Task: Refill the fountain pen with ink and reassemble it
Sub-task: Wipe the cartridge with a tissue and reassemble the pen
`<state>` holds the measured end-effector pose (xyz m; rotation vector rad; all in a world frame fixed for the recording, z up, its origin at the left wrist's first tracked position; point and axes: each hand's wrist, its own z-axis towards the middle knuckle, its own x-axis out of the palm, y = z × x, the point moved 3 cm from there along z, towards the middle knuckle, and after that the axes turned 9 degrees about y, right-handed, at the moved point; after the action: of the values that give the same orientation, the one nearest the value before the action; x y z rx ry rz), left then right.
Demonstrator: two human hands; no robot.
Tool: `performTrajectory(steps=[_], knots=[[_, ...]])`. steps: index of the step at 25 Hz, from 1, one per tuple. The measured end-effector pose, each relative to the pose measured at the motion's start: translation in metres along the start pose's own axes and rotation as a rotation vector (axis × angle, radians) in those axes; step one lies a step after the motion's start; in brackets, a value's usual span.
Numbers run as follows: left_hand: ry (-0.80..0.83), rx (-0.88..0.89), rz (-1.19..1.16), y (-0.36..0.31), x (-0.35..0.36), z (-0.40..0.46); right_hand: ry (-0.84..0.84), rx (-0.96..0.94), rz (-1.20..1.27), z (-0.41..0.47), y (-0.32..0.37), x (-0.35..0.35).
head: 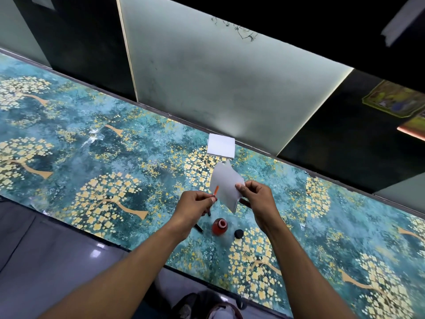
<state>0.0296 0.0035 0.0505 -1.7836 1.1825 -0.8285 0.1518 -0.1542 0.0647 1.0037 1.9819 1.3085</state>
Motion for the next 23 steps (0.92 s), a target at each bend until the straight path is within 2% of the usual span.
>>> performTrajectory(steps=[6,11,16,23], knots=[[0.041,0.060,-0.014,-0.010,0.010,-0.009,0.023,-0.017,0.120,-0.025,0.000,-0.001],[0.102,0.075,0.059,-0.009,0.018,-0.021,0.049,0.056,0.400,-0.044,0.000,0.012],[0.094,0.109,0.176,-0.008,0.017,-0.031,0.056,0.110,0.692,-0.059,-0.012,0.022],[0.126,0.204,0.379,-0.005,0.028,-0.047,0.072,0.044,0.438,-0.068,-0.023,0.033]])
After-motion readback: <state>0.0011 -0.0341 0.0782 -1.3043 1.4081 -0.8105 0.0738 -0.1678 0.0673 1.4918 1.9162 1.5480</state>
